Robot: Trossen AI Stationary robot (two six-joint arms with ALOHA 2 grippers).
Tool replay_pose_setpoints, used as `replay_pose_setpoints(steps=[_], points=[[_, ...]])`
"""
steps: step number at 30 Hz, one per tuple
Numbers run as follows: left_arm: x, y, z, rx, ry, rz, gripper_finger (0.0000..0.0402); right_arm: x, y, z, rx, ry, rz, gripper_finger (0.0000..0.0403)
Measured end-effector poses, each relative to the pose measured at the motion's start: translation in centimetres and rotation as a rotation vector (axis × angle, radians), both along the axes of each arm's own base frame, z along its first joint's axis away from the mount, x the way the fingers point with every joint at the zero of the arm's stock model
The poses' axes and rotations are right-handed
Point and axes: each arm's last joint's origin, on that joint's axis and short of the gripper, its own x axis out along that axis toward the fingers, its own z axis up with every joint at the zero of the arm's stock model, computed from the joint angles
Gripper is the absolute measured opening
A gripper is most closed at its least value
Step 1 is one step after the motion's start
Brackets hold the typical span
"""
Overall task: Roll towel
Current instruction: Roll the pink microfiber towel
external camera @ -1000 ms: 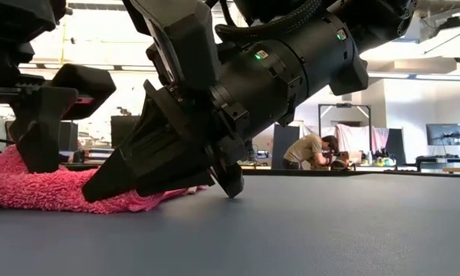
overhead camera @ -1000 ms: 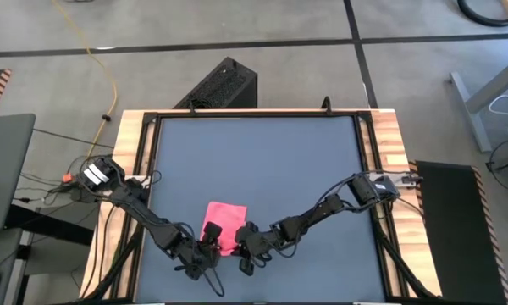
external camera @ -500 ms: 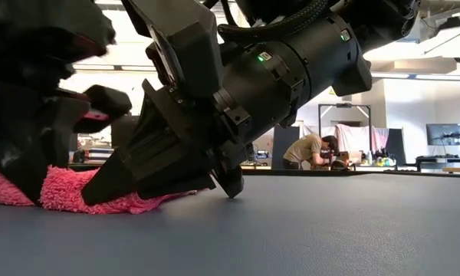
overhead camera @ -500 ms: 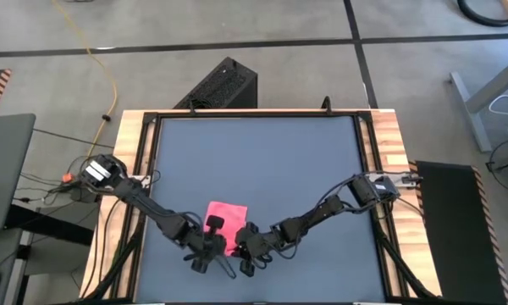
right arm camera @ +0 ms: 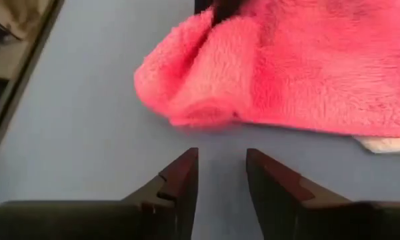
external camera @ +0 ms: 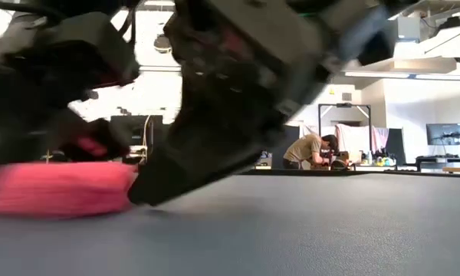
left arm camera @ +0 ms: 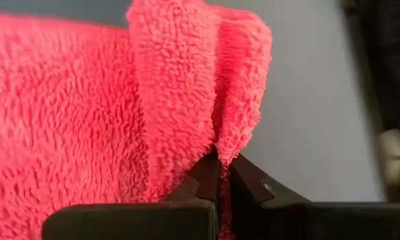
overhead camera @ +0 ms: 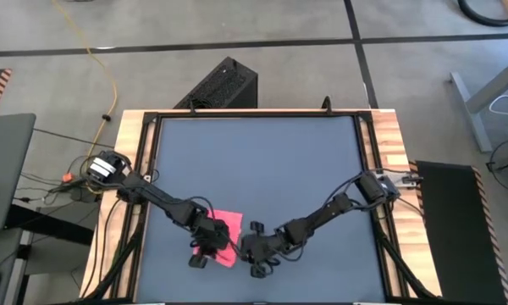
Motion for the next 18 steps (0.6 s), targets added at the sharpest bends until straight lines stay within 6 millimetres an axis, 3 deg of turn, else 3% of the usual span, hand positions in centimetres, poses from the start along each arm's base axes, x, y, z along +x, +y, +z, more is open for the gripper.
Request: replay_pose_setpoints(steps=[8, 12, 18], points=[[-1.9, 1.6, -1.3, -0.159, -0.042, 0.125, 0.0000, -0.9, 3.0, 2.0, -0.270, -0.228, 0.044, 0.0153], [-2.5, 2.4, -1.6, -0.229, -0.087, 0.171, 0.0000, -0.5, 3.3, 2.4, -0.370, -0.322, 0.117, 0.0152], [-3.2, 3.5, -2.3, -0.277, -0.071, 0.227, 0.0000, 0.4, 2.5, 1.0, -0.495, -0.352, 0.205, 0.0152]])
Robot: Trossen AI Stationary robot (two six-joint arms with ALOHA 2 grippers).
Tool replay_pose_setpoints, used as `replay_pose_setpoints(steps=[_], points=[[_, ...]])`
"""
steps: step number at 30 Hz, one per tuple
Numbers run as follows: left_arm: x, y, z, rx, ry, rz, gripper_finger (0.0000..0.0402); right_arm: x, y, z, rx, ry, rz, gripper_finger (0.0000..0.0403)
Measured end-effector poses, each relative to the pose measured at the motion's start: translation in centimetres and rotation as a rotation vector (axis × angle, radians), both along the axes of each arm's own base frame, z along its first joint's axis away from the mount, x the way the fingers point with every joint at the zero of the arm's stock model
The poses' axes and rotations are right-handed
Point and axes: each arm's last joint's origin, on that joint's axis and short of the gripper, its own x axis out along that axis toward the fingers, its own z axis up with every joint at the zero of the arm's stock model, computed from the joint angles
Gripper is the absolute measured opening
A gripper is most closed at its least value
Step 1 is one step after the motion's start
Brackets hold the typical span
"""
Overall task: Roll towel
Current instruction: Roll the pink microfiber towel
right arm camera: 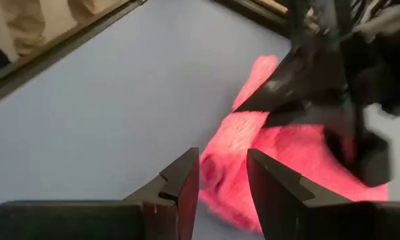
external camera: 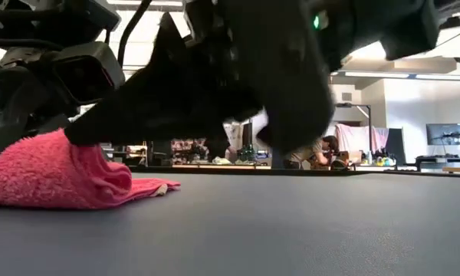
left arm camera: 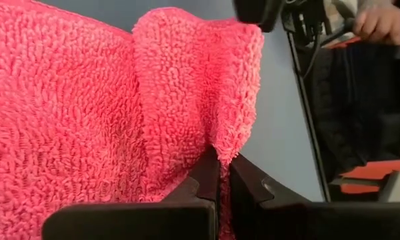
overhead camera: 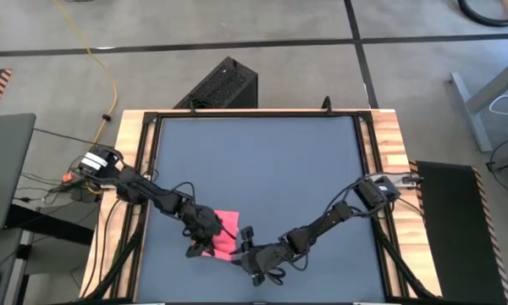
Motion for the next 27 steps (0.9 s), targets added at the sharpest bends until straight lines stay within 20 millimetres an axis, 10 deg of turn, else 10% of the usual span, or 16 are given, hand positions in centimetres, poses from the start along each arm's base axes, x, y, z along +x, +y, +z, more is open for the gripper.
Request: replay_pose_setpoints(steps=[27], points=[[0.0, 0.8, -0.4, -0.031, 0.064, 0.053, 0.0000, 2.7, 0.0, -1.1, -0.121, -0.093, 0.094, 0.0128]])
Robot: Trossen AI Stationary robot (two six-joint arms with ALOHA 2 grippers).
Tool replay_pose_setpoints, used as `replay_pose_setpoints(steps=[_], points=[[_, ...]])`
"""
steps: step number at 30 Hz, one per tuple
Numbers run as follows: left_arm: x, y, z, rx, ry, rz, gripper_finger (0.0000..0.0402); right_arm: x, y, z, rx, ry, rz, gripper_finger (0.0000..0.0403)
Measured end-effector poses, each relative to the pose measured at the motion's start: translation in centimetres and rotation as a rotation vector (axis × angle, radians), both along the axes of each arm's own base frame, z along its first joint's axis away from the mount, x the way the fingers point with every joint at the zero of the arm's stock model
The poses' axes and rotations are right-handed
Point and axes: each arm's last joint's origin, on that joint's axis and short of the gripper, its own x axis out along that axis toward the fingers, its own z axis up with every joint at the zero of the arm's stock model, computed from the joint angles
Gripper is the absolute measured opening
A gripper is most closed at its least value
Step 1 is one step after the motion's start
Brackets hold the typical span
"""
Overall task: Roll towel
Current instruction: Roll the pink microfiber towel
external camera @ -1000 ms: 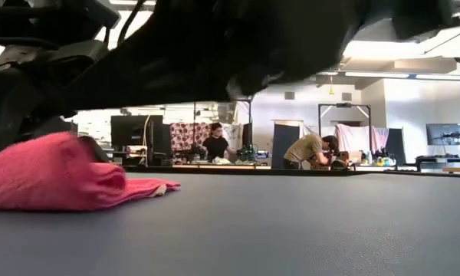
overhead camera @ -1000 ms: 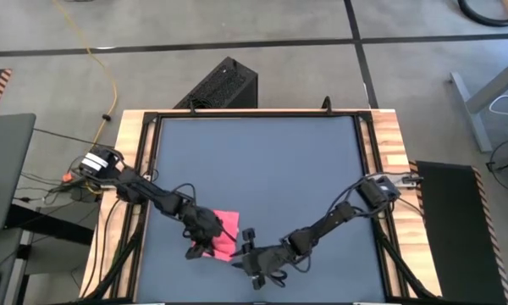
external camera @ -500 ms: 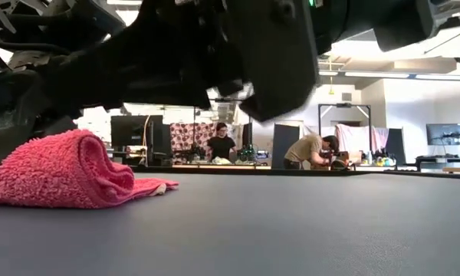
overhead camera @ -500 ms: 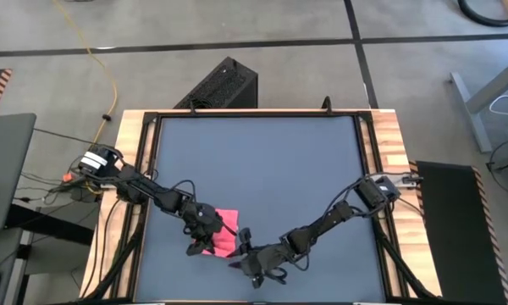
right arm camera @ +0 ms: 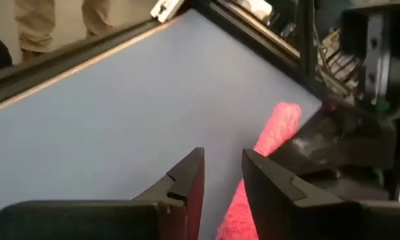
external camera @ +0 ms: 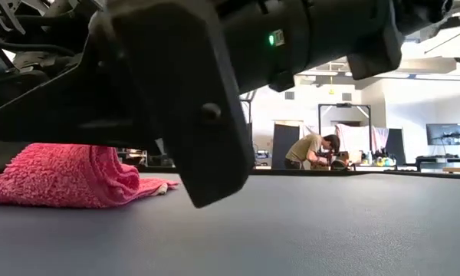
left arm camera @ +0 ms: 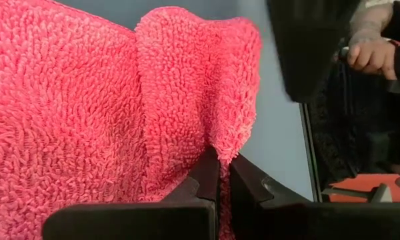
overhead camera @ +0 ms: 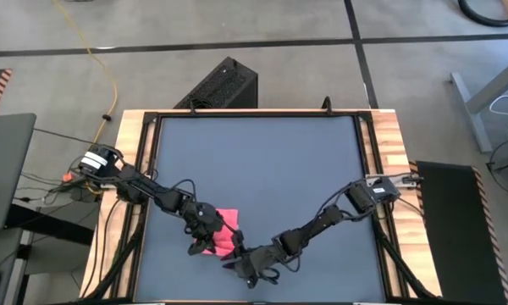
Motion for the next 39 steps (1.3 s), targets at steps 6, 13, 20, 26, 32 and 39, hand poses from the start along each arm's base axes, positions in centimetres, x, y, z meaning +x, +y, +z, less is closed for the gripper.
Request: replay_pose_setpoints(steps=[6, 13, 20, 26, 32, 39], points=[[0.0, 0.0, 0.0, -0.011, 0.005, -0.005, 0.0000, 0.6, -1.9, -0.7, 0.084, 0.086, -0.069, 0.0096], [0.1, -0.1, 0.1, -0.016, 0.007, -0.011, 0.0000, 1.0, -3.2, -1.2, 0.198, 0.157, -0.104, 0.0078], [0.0, 0.3, 1.3, 0.006, -0.012, -0.024, 0.0022, 1.2, -4.1, -1.6, 0.315, 0.244, -0.114, 0.0071], [-1.5, 1.7, 3.2, 0.112, 0.006, -0.006, 0.0026, 1.2, -4.3, -1.7, 0.331, 0.256, -0.127, 0.0070], [-2.7, 2.5, 5.8, 0.218, -0.105, 0.000, 0.0027, 1.3, -4.6, -1.8, 0.390, 0.275, -0.140, 0.0070], [-3.9, 0.7, 8.1, 0.386, -0.328, -0.071, 0.0027, 1.4, -5.1, -1.9, 0.447, 0.306, -0.151, 0.0070]])
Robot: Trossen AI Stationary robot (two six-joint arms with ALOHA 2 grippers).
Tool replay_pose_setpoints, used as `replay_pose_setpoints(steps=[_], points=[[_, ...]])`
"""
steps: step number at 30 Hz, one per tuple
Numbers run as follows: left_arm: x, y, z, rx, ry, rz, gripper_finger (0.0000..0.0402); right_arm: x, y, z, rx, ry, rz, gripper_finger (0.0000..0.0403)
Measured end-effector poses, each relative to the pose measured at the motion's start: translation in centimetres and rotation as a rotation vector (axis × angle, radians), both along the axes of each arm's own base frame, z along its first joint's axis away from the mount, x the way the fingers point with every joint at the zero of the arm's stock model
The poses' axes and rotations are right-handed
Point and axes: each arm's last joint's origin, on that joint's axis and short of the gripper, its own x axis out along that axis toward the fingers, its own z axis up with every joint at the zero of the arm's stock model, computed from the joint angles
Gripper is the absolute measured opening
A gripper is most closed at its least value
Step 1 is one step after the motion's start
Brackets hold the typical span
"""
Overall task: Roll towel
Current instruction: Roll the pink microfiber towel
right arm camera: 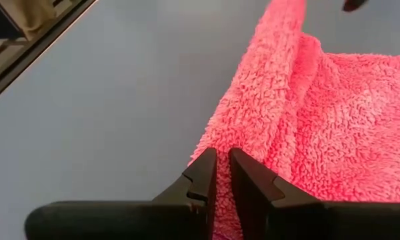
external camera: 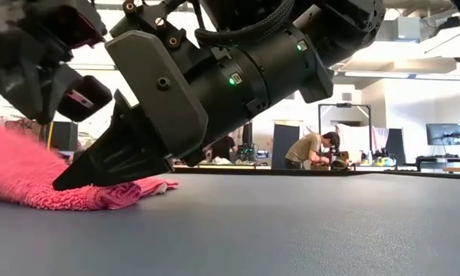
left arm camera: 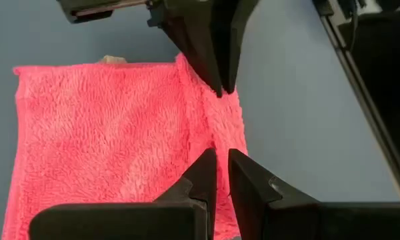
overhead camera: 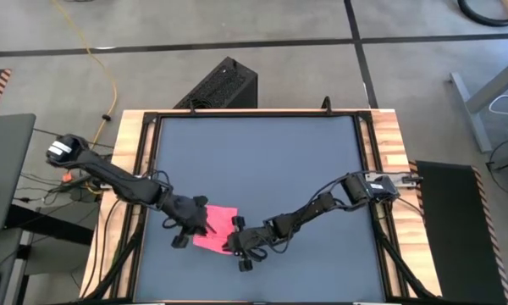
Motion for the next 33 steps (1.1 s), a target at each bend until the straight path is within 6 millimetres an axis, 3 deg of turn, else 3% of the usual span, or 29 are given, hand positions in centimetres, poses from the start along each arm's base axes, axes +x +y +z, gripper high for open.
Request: replay_pose_setpoints(steps=[6, 13, 18, 22, 25, 33], points=[[-0.4, -2.0, -1.1, 0.095, 0.007, -0.044, 0.0027, 0.1, -0.2, 0.0, 0.007, 0.000, -0.006, 0.0070], [0.9, -3.7, -2.4, 0.275, -0.104, -0.027, 0.0027, 0.2, -0.5, -0.1, 0.022, 0.003, -0.019, 0.0070], [1.2, -5.0, 0.4, 0.472, -0.265, -0.043, 0.0027, 0.2, -0.5, -0.1, 0.030, 0.010, -0.022, 0.0070], [1.2, -6.2, 2.1, 0.462, -0.349, -0.149, 0.0027, 0.1, -0.5, -0.1, 0.033, 0.016, -0.025, 0.0070], [1.0, -6.6, 1.2, 0.459, -0.297, -0.193, 0.0027, 0.2, -0.6, -0.2, 0.033, 0.019, -0.027, 0.0070], [1.7, -6.9, -3.8, 0.553, -0.085, -0.144, 0.0026, 0.2, -0.8, -0.2, 0.042, 0.023, -0.020, 0.0070]])
